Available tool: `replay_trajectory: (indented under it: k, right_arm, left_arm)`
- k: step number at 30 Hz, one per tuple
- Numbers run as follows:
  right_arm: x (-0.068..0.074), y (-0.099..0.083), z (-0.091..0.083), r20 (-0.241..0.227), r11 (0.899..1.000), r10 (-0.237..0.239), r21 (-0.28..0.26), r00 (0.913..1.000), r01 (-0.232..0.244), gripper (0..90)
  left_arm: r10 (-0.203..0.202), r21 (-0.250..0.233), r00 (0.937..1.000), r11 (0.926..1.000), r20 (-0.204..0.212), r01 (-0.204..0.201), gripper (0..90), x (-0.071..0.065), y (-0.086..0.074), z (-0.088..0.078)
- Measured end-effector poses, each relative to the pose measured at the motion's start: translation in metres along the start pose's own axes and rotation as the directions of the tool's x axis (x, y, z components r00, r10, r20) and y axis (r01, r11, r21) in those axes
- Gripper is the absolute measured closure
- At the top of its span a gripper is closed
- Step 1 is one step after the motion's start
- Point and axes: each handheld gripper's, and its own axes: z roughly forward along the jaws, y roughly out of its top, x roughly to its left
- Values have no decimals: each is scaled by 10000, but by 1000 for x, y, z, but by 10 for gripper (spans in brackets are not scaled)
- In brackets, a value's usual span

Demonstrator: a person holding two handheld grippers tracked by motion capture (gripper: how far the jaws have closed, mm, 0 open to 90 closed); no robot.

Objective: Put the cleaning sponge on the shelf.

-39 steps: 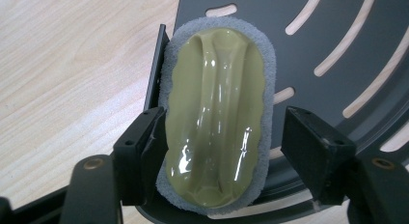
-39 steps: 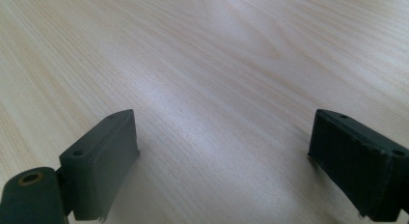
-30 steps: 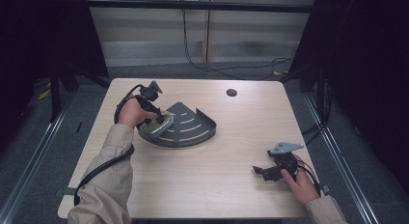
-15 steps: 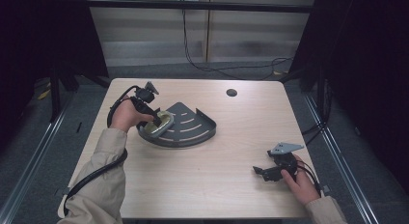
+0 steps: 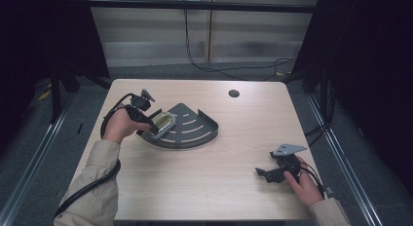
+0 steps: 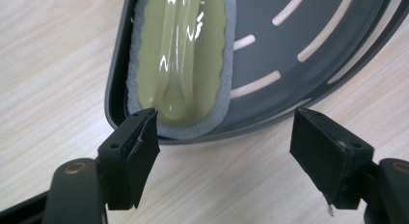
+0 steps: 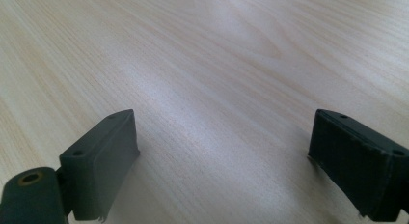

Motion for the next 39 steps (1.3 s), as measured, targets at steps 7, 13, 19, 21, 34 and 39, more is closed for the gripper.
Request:
replay_trajectory:
  k: [7,13,19,21,34,39]
  right_arm:
    - [0,0,0,-4,10000,-21,5,10000,21,93]
    - [0,0,0,-5,10000,-22,5,10000,22,93]
    - [0,0,0,-4,10000,-21,5,10000,21,93]
    - [0,0,0,-4,10000,-19,6,10000,19,93]
    - [0,0,0,-3,10000,-13,2,10000,13,93]
    - [0,0,0,-1,10000,-15,1,10000,15,93]
  left_arm:
    - [89,39,9997,10000,216,-90,252,0,-15,4]
    - [176,184,9992,9997,351,-183,254,-1,-29,7]
    - [225,149,9987,9996,464,-232,254,-3,-45,13]
    - [240,125,9982,9996,541,-247,255,-3,-50,16]
    - [387,-450,9965,9984,746,-354,254,-6,-81,34]
    - [378,-582,9952,9978,902,-326,251,-6,-90,42]
